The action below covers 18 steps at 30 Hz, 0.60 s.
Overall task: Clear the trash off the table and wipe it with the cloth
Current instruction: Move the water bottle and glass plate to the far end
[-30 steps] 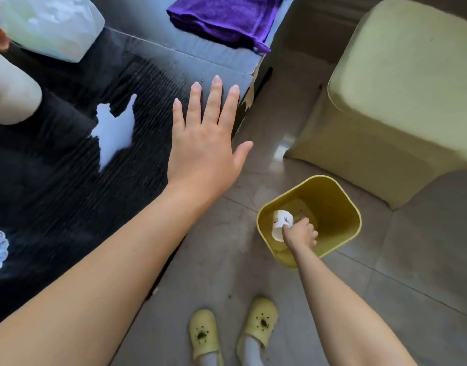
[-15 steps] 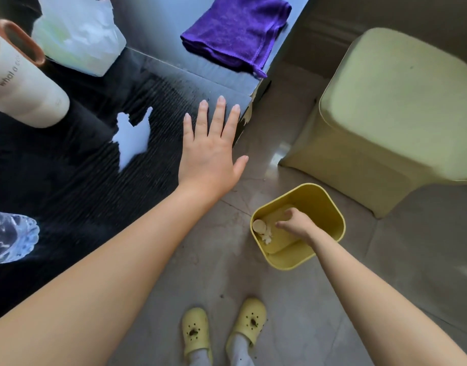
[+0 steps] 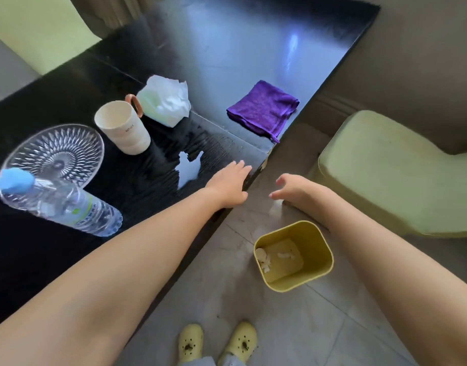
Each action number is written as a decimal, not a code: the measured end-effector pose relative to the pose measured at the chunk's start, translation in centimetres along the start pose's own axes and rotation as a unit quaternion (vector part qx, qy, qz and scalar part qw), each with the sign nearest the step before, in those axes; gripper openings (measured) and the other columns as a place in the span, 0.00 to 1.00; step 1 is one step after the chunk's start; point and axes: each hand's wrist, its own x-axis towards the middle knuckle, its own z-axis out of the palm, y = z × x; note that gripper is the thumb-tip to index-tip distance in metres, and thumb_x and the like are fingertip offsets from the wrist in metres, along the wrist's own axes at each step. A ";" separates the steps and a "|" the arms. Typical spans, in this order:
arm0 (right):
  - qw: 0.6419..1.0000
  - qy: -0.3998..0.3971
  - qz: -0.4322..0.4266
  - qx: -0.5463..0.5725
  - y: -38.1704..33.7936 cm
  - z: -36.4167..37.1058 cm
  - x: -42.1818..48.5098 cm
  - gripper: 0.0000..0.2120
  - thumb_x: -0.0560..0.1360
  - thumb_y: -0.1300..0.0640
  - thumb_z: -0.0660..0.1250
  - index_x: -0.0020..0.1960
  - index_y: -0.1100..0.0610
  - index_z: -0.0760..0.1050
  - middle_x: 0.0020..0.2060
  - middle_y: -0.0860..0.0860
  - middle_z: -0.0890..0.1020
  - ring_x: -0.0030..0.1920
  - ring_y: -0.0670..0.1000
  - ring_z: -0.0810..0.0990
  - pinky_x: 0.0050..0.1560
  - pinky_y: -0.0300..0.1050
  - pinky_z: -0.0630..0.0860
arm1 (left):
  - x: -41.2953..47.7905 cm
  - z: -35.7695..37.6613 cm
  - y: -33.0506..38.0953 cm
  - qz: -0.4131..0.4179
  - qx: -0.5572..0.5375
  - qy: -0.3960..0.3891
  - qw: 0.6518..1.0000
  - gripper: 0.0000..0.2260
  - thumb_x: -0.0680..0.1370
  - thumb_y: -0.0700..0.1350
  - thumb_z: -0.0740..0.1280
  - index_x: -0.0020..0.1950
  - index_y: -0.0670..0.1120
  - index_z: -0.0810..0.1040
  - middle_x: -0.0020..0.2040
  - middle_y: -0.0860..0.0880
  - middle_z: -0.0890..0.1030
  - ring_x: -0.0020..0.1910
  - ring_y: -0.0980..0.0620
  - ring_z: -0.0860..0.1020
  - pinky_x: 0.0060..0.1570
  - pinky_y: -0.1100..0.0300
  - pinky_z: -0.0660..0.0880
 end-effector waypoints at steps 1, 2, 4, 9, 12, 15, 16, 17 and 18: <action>1.000 0.001 -0.016 -0.007 -1.5 -0.8 -0.8 0.27 0.75 0.50 0.67 0.69 0.60 0.67 0.68 0.56 0.73 0.68 0.56 0.71 0.64 0.47 0.69 | -1.2 -0.6 -0.2 -0.003 -0.031 -0.004 1.000 0.31 0.77 0.46 0.63 0.77 0.45 0.53 0.78 0.44 0.57 0.77 0.45 0.55 0.74 0.48 0.58; 0.999 0.002 -0.033 -0.020 -3.0 -1.5 -1.7 0.25 0.75 0.50 0.67 0.68 0.61 0.68 0.66 0.56 0.74 0.66 0.56 0.73 0.63 0.47 0.70 | -2.4 -1.3 -0.6 -0.008 -0.050 -0.007 0.999 0.30 0.77 0.46 0.62 0.77 0.46 0.54 0.77 0.44 0.60 0.76 0.44 0.59 0.72 0.47 0.61; 0.996 -0.005 -0.067 -0.066 -6.1 -2.4 -3.4 0.22 0.76 0.51 0.65 0.64 0.63 0.73 0.62 0.58 0.78 0.62 0.57 0.76 0.59 0.48 0.73 | -5.1 -2.5 -1.8 -0.020 -0.065 -0.024 0.997 0.28 0.77 0.47 0.61 0.76 0.47 0.57 0.74 0.44 0.66 0.72 0.44 0.65 0.68 0.46 0.67; 0.979 -0.034 -0.136 -0.148 -13.5 -2.9 -5.9 0.21 0.75 0.50 0.65 0.57 0.67 0.75 0.55 0.60 0.81 0.55 0.59 0.79 0.52 0.48 0.76 | -13.8 -5.7 -5.3 -0.061 -0.072 -0.023 0.995 0.22 0.79 0.51 0.59 0.73 0.50 0.63 0.64 0.48 0.77 0.61 0.47 0.75 0.60 0.51 0.72; 0.967 -0.052 -0.179 -0.170 -18.0 -1.9 -6.8 0.23 0.77 0.50 0.63 0.65 0.65 0.72 0.64 0.57 0.77 0.58 0.57 0.77 0.57 0.46 0.74 | -19.6 -6.2 -8.4 -0.123 -0.107 -0.030 0.986 0.16 0.78 0.53 0.60 0.63 0.50 0.74 0.56 0.51 0.81 0.54 0.51 0.78 0.56 0.54 0.74; 0.955 -0.083 -0.216 -0.184 -22.0 0.4 -6.9 0.25 0.77 0.48 0.63 0.66 0.66 0.71 0.66 0.59 0.76 0.64 0.58 0.74 0.66 0.52 0.69 | -23.7 -5.6 -12.8 -0.265 -0.157 -0.002 0.951 0.17 0.76 0.60 0.61 0.45 0.48 0.80 0.46 0.50 0.83 0.48 0.50 0.81 0.51 0.54 0.76; 0.951 -0.090 -0.225 -0.191 -23.3 1.2 -6.7 0.26 0.77 0.48 0.64 0.66 0.65 0.70 0.65 0.60 0.76 0.65 0.59 0.73 0.67 0.54 0.66 | -24.5 -5.4 -14.2 -0.317 -0.176 0.030 0.931 0.20 0.75 0.62 0.61 0.47 0.46 0.80 0.47 0.48 0.83 0.49 0.49 0.81 0.50 0.55 0.76; 0.948 -0.092 -0.234 -0.195 -24.5 2.2 -6.6 0.27 0.76 0.47 0.64 0.68 0.64 0.69 0.65 0.59 0.76 0.67 0.59 0.72 0.67 0.53 0.66 | -25.0 -5.2 -15.5 -0.357 -0.207 0.070 0.908 0.24 0.73 0.63 0.62 0.55 0.45 0.78 0.51 0.47 0.83 0.52 0.48 0.81 0.50 0.56 0.75; 0.947 -0.096 -0.243 -0.190 -25.5 3.1 -6.3 0.28 0.75 0.47 0.66 0.70 0.61 0.67 0.66 0.56 0.76 0.67 0.57 0.72 0.66 0.51 0.67 | -25.3 -5.1 -16.4 -0.377 -0.255 0.109 0.884 0.29 0.72 0.64 0.64 0.64 0.45 0.73 0.57 0.46 0.81 0.58 0.47 0.79 0.53 0.55 0.73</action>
